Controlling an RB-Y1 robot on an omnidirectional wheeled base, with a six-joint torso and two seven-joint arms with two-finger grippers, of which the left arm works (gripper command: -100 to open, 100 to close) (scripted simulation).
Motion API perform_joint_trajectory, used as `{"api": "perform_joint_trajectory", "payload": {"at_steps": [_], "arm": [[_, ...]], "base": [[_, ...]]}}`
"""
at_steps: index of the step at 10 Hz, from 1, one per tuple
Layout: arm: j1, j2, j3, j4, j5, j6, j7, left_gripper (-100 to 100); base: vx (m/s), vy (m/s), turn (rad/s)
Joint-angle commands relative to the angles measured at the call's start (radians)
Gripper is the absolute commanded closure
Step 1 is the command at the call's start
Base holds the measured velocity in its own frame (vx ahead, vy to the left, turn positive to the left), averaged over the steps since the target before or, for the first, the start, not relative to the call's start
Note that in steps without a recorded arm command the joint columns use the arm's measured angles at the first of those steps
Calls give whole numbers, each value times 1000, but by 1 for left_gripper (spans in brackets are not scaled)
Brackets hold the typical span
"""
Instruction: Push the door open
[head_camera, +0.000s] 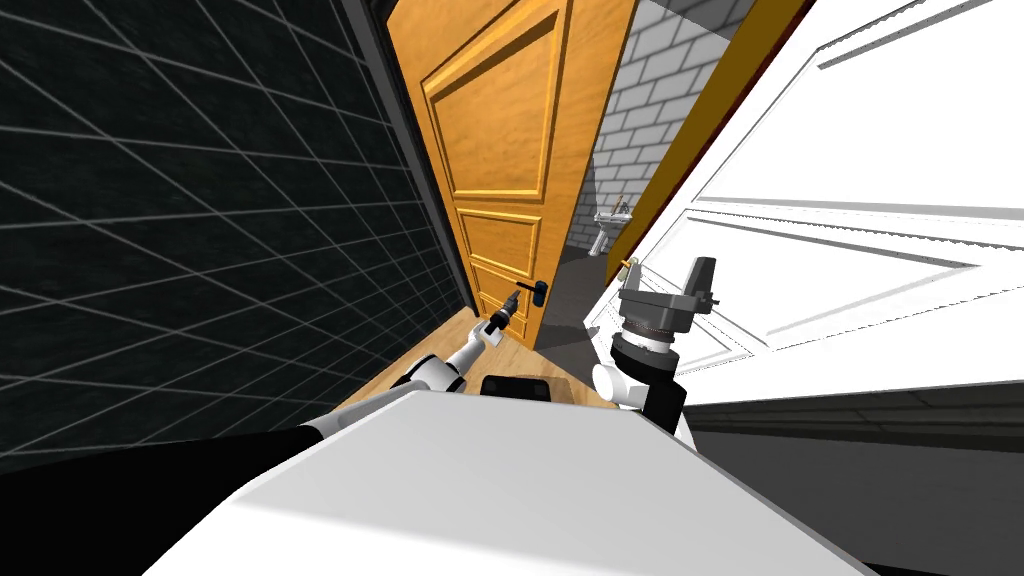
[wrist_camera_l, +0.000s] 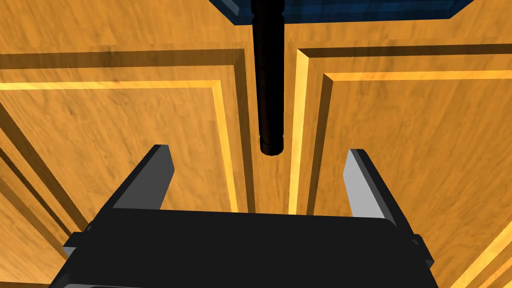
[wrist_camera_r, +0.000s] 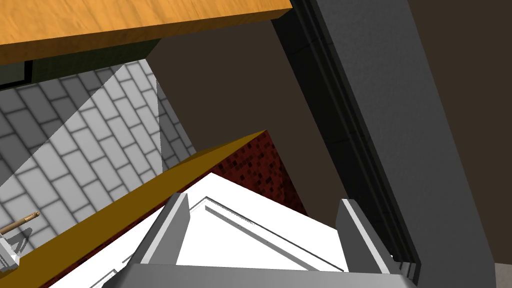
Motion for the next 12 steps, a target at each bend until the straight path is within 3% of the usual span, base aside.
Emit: {"api": "perform_joint_trajectory", "payload": {"at_steps": [1, 4, 6, 7, 8, 12], "arm": [[10, 13, 0, -15, 0, 4, 0, -100], [9, -7, 7, -11, 2, 2, -4, -100], [9, -41, 11, -8, 4, 1, -7, -100], [10, -29, 9, -10, 3, 1, -4, -100], [10, -29, 9, -10, 3, 1, -4, 100], [10, -29, 9, -10, 3, 1, -4, 100]], "base": [[213, -104, -30], [181, -101, -23], [172, -83, -23], [70, -31, 0], [-15, 4, 8], [-13, 7, -5]]}}
